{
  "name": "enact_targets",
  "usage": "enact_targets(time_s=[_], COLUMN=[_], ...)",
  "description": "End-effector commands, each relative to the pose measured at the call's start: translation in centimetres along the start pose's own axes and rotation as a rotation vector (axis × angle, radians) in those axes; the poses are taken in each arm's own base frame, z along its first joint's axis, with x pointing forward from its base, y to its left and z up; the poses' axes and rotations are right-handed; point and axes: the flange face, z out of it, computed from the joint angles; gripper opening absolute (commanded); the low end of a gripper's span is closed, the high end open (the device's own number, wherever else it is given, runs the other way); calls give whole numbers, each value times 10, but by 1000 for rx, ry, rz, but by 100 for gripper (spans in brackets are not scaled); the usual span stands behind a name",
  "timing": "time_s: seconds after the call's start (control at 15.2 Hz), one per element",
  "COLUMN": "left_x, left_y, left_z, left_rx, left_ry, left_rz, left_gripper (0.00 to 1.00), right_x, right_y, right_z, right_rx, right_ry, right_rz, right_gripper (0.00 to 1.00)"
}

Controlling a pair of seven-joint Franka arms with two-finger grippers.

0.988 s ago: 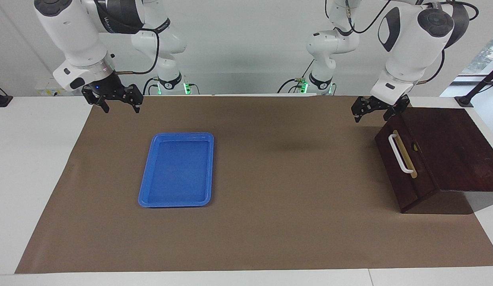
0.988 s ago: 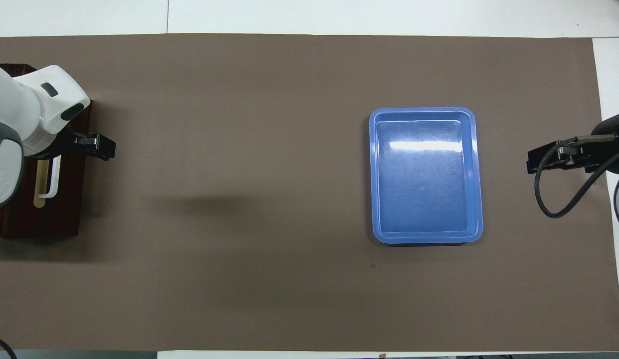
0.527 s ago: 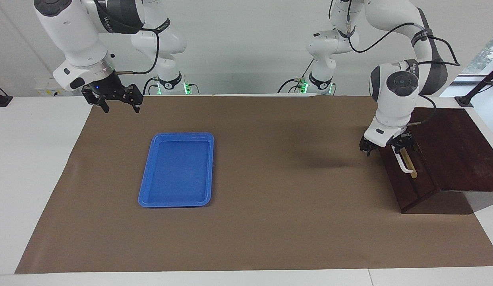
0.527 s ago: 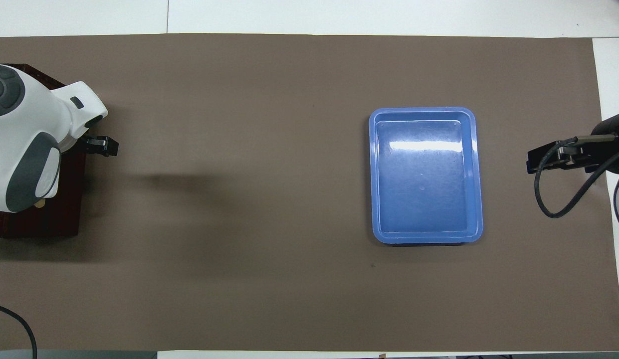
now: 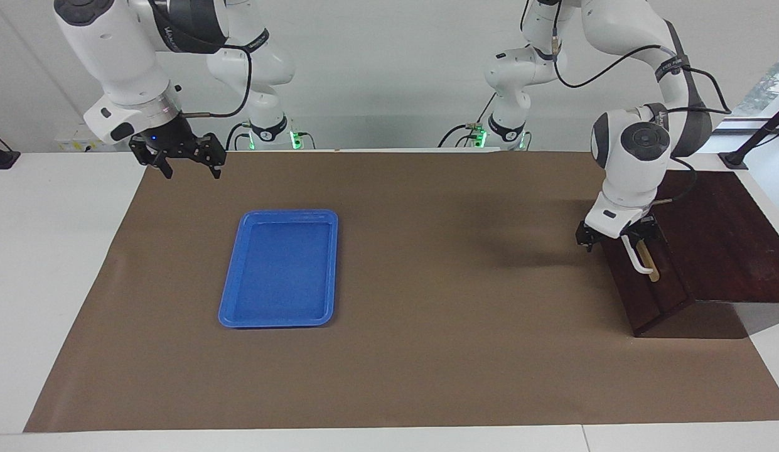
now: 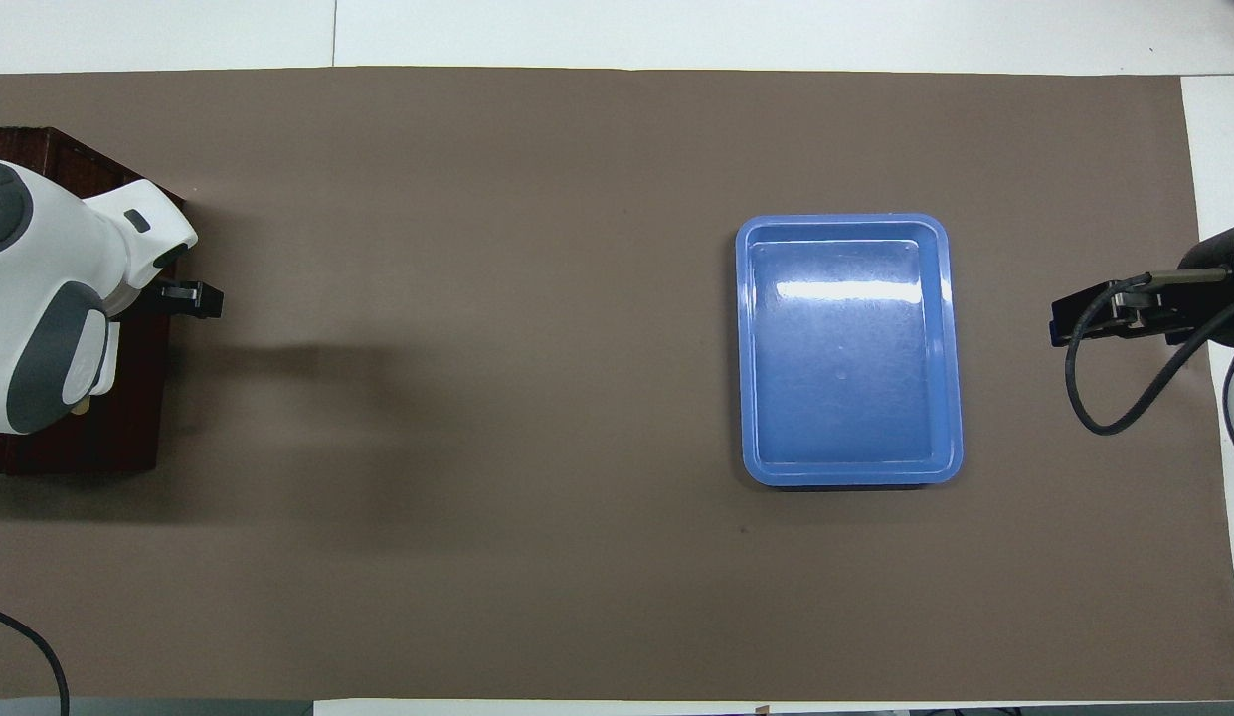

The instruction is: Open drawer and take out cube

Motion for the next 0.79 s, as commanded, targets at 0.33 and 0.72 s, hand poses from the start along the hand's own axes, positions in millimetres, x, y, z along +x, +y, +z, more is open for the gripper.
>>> enact_targets(time_s=[0.33, 0.72], left_x=[-4, -5], left_y=[-5, 2], left_z=[5, 7], left_rx=[87, 82], left_ry=[24, 36], left_rz=[63, 76], left_gripper=[100, 100], right_x=[-2, -2], right_y=[1, 1], right_z=[-3, -3], right_rx=[13, 13], right_ry=[5, 5], right_rz=[19, 19], right_gripper=[100, 100])
